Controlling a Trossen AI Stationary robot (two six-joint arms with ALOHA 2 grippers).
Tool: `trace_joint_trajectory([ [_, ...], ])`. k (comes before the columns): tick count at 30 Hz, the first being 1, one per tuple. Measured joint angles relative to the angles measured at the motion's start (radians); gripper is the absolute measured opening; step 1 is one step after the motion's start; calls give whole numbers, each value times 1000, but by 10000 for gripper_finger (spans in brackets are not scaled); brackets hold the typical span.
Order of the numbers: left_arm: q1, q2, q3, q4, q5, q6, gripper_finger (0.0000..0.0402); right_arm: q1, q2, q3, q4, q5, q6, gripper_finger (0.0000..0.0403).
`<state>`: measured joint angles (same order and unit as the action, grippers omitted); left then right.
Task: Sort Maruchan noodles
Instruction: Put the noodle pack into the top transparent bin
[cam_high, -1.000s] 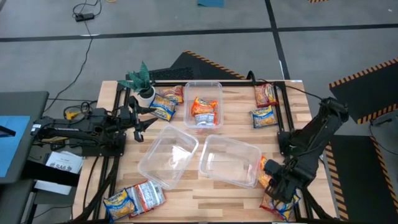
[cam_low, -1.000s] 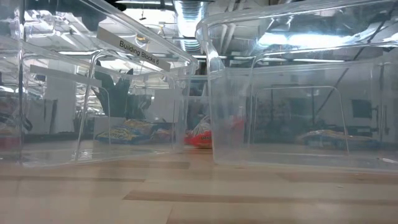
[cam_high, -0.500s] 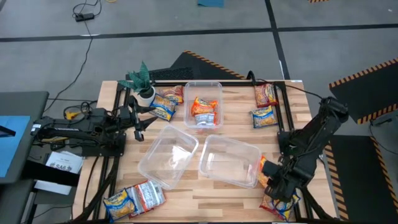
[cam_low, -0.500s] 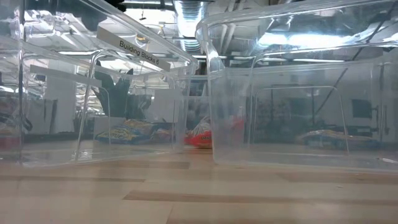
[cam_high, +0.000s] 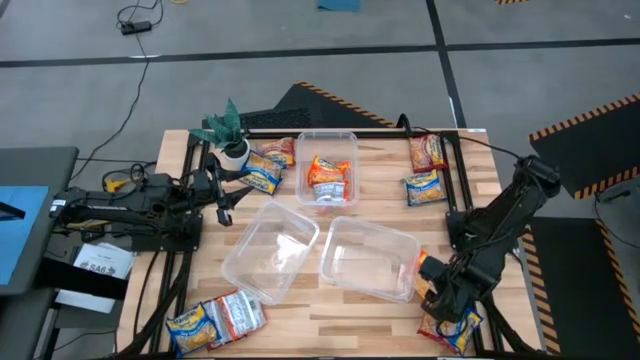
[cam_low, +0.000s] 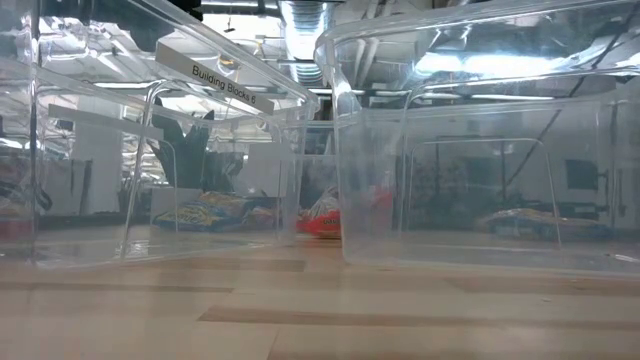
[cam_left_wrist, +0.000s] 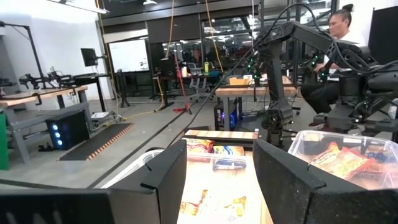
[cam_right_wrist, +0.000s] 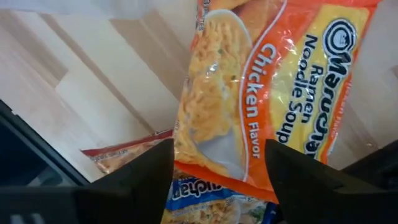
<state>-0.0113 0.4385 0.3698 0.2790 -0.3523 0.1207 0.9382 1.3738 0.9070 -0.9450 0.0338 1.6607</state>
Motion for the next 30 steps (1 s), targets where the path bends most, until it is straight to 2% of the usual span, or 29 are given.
trace_joint_trajectory([
  [8,0,0,0,0,0,0,175,0,54,0,10,-53,6,274],
  [22,0,0,0,0,0,0,175,-5,175,0,7,-92,-148,264],
  [26,0,0,0,0,0,0,175,-5,211,1,9,-104,-182,209],
  [30,0,0,0,0,1,0,175,-5,243,2,7,-140,-240,98],
])
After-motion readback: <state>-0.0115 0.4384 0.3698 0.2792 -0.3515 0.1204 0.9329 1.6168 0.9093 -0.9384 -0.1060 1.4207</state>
